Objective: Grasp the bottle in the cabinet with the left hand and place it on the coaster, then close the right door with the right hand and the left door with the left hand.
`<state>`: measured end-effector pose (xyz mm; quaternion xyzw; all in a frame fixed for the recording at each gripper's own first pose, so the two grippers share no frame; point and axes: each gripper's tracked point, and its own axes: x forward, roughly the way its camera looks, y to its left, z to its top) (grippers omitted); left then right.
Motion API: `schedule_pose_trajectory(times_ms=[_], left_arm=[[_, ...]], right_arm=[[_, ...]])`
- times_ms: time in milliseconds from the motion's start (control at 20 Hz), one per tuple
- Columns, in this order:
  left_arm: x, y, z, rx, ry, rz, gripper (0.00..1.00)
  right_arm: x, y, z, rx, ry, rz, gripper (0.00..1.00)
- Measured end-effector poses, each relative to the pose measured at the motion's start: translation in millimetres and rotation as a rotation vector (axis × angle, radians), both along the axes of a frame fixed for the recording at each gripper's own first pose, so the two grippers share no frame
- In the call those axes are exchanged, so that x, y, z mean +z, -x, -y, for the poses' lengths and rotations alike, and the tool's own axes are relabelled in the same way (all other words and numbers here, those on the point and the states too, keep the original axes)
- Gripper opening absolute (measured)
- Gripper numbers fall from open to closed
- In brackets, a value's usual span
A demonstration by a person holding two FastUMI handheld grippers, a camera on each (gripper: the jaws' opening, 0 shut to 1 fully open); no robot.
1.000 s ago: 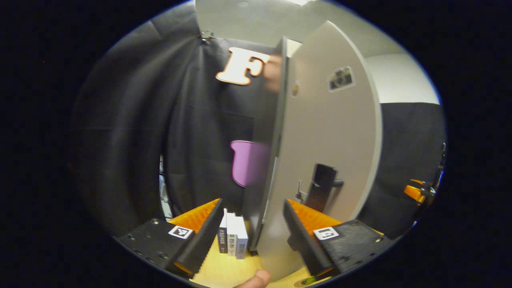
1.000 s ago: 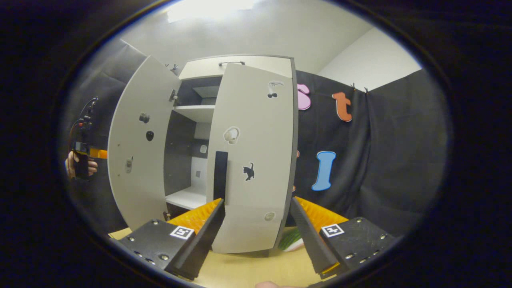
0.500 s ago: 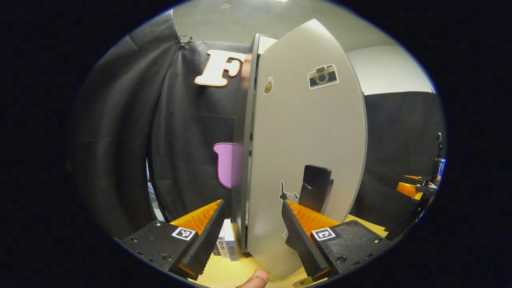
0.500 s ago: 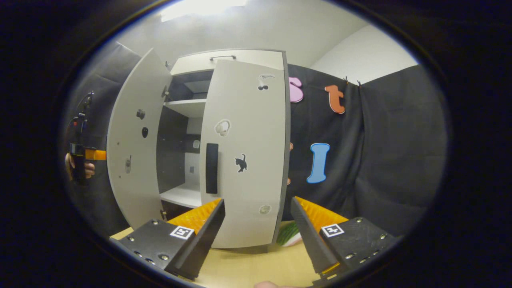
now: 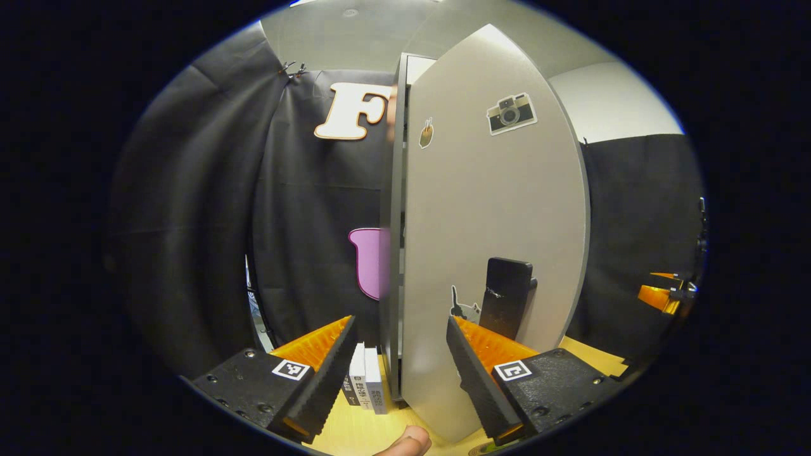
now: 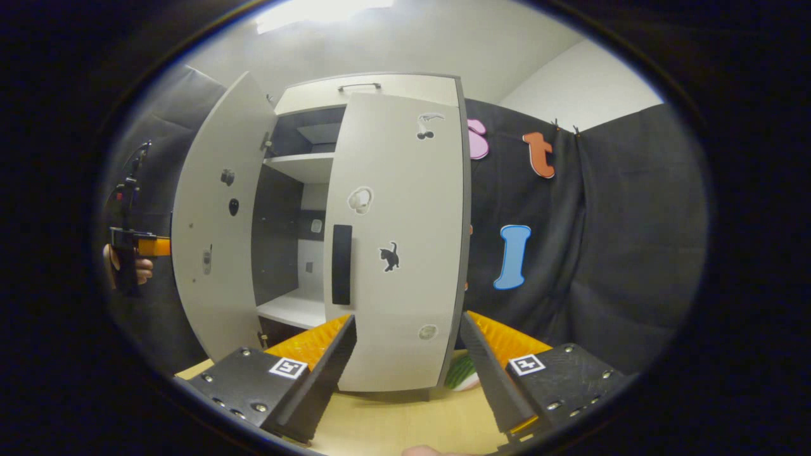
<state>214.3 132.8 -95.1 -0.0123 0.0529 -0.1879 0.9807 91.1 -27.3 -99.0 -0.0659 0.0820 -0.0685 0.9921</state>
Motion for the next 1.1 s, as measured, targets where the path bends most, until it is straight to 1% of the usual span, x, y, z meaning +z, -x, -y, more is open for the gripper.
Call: schedule_pose_trajectory(times_ms=[50,100,150,200,300,350,400,450,500,550,650,700,750,800,900,1050,1100], left_arm=[[0,0,2,-0.001,-0.003,-0.002,0.90],[-1,1,4,0.000,-0.008,0.001,0.90],[0,1,6,0.004,-0.015,0.002,0.86],[-1,2,10,0.012,-0.016,0.002,0.90],[0,2,17,0.020,-0.009,0.006,0.90],[0,2,21,0.022,-0.009,0.003,0.88],[-1,3,23,0.024,-0.013,0.002,0.86],[-1,3,26,0.028,-0.016,0.000,0.90],[-2,3,29,0.032,-0.019,-0.001,0.90],[-1,3,32,0.041,-0.021,0.000,0.90],[-3,4,37,0.063,-0.030,-0.008,0.90],[-3,5,41,0.073,-0.032,-0.008,0.95],[-3,5,45,0.082,-0.034,-0.009,0.90],[-3,4,48,0.093,-0.032,-0.011,0.89],[-4,3,58,0.107,-0.033,-0.020,0.86],[-3,6,66,0.128,-0.035,-0.043,0.87],[-1,10,72,0.135,-0.041,-0.045,0.89]], right_arm=[[0,1,0,0.001,0.000,0.000,1.00],[0,1,-1,0.002,-0.002,-0.001,1.00],[0,3,-1,0.003,-0.002,-0.001,1.00],[1,4,-2,0.003,-0.001,0.000,1.00],[1,8,3,-0.010,0.008,0.004,1.00],[2,11,8,-0.023,0.012,0.004,0.98],[4,13,12,-0.037,0.012,0.006,1.00],[6,15,14,-0.046,0.009,0.013,1.00],[10,17,15,-0.046,0.005,0.023,0.97],[13,20,15,-0.043,0.005,0.031,1.00],[22,30,21,-0.050,0.023,0.041,0.98],[26,36,24,-0.053,0.026,0.042,0.98],[29,40,27,-0.053,0.023,0.046,0.97],[32,43,30,-0.055,0.016,0.047,1.00],[41,53,34,-0.054,0.006,0.049,1.00],[49,67,39,-0.041,0.012,0.052,1.00],[51,70,39,-0.033,0.018,0.055,1.00]])
